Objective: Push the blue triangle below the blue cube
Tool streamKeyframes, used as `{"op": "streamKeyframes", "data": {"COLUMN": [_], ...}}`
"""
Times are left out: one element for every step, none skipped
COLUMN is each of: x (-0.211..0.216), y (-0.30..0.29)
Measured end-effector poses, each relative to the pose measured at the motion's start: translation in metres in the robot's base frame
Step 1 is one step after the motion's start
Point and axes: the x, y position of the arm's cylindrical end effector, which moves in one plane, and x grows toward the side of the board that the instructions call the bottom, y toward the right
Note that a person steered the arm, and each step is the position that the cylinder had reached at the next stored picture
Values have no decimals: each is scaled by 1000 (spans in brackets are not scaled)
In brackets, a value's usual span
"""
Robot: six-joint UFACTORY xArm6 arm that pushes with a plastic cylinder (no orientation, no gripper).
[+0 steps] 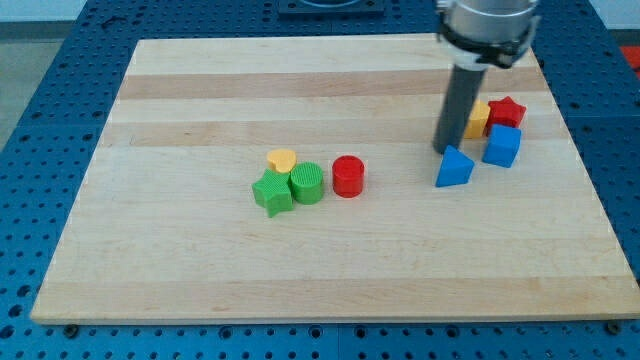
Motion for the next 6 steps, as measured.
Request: {"op": "streamKeyframes", "data": {"x": [0, 0, 47, 67, 58, 17], "y": [-13, -15, -23, -23, -16, 7]}}
